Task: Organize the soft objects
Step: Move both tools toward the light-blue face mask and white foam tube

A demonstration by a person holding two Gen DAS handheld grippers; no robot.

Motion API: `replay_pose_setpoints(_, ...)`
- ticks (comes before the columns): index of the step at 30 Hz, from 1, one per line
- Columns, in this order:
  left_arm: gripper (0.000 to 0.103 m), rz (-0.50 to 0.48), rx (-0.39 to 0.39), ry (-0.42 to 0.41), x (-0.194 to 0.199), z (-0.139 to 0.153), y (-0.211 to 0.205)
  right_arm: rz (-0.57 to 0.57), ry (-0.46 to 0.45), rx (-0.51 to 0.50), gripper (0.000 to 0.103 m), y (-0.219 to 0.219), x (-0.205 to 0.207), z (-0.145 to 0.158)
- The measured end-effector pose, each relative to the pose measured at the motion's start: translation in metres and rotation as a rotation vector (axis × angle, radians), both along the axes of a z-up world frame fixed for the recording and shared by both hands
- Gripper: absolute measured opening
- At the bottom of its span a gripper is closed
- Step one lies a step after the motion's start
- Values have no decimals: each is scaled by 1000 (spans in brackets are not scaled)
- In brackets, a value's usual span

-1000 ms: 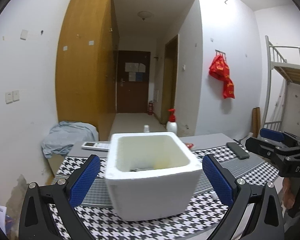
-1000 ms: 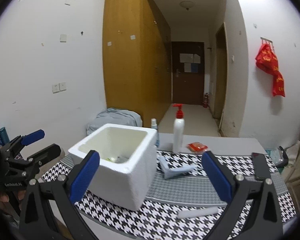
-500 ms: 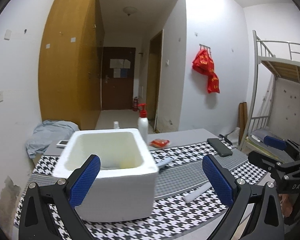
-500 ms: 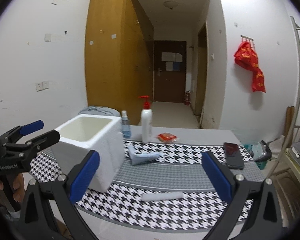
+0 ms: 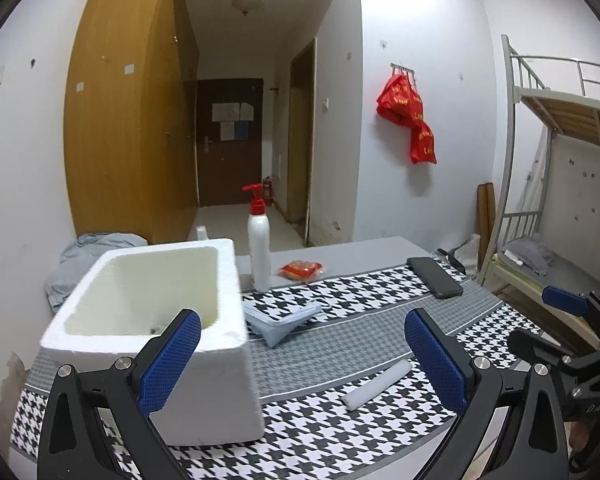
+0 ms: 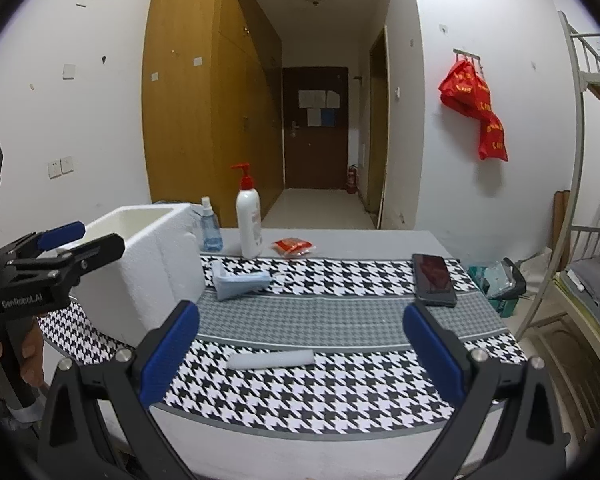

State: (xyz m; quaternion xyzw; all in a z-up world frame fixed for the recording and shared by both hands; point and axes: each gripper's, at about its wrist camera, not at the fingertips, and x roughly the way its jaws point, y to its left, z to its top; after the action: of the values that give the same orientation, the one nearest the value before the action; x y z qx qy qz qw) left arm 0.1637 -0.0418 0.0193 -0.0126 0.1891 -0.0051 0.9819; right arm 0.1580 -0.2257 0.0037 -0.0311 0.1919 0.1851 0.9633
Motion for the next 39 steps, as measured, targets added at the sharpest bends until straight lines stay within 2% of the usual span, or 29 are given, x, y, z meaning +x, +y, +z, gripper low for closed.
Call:
replay_pose_setpoints(12,102,-27,19,51,24,-13,-11,-28,51,6,103,-13,12,-17)
replay_pose_setpoints(18,102,-10,52,52,34,-15,-20,-26,76,-4,103,-15,22,-26)
replay_pose_setpoints(29,102,-52,91,61,55,-15,-46,-9,90,28,103,-30,37,-34)
replay_pose_setpoints(35,102,-95,71,84,75,-20,-52,11,91,40,103,-39,46,-40)
replay_pose_setpoints(39,102,-70,56,99,92,-29,-50,28,113,41,103,-43,55,-46)
